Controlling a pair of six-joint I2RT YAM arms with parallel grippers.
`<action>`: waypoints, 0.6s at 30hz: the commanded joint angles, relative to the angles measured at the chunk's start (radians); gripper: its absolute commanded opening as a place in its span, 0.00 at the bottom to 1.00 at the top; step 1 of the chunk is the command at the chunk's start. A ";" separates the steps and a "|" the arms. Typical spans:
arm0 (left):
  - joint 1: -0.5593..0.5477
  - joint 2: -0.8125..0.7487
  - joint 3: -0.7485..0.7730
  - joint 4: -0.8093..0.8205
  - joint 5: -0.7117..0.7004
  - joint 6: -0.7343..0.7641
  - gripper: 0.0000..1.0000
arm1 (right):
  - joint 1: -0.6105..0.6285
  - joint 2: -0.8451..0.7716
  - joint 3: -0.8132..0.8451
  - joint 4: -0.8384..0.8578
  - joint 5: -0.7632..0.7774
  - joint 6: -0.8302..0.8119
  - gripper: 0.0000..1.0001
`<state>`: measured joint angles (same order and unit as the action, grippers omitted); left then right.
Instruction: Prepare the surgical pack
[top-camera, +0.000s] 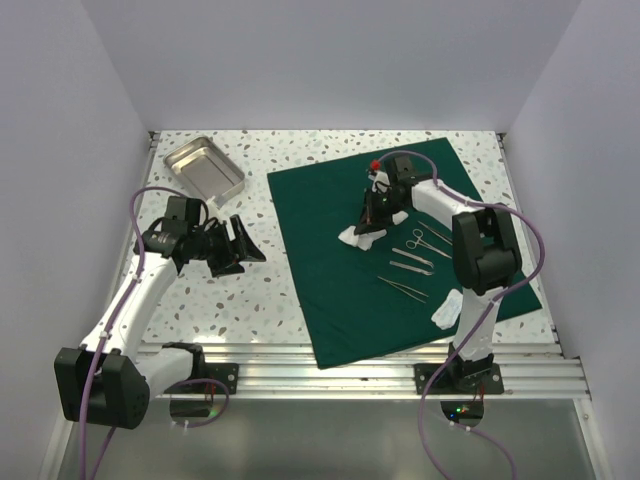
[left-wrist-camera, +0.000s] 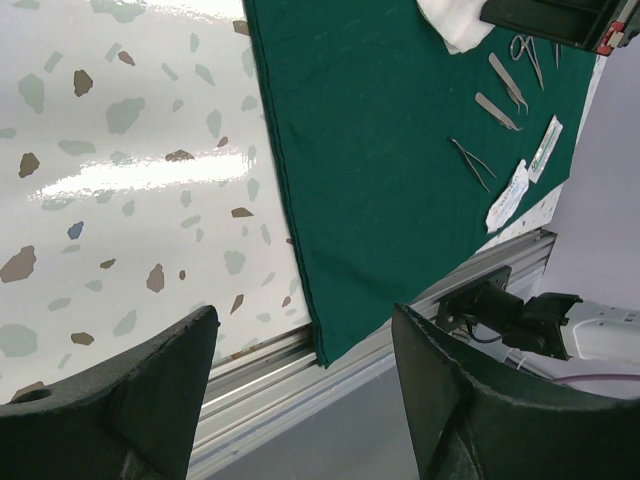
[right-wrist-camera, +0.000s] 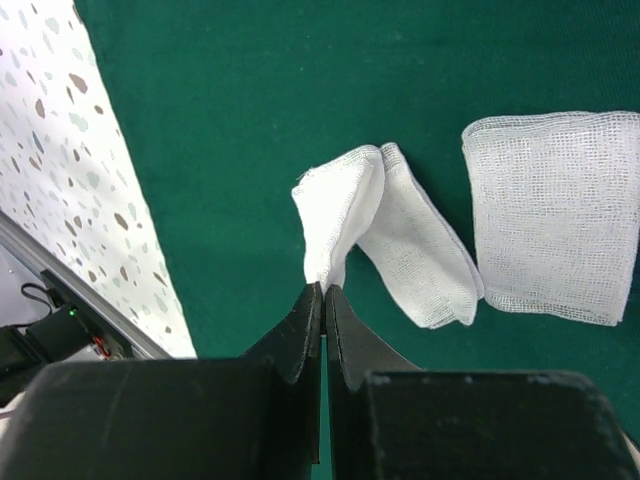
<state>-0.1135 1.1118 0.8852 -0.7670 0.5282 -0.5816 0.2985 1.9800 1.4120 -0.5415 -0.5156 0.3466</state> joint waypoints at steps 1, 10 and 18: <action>0.001 0.003 0.014 0.015 0.019 0.026 0.74 | -0.009 0.003 -0.001 0.037 -0.006 0.011 0.00; 0.000 0.010 0.015 0.018 0.021 0.028 0.74 | -0.024 0.000 -0.024 0.048 0.019 0.012 0.00; 0.000 0.014 0.014 0.021 0.021 0.023 0.74 | -0.041 0.000 -0.036 0.049 0.032 0.008 0.00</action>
<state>-0.1135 1.1225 0.8852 -0.7670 0.5285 -0.5816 0.2672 1.9873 1.3827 -0.5190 -0.5049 0.3511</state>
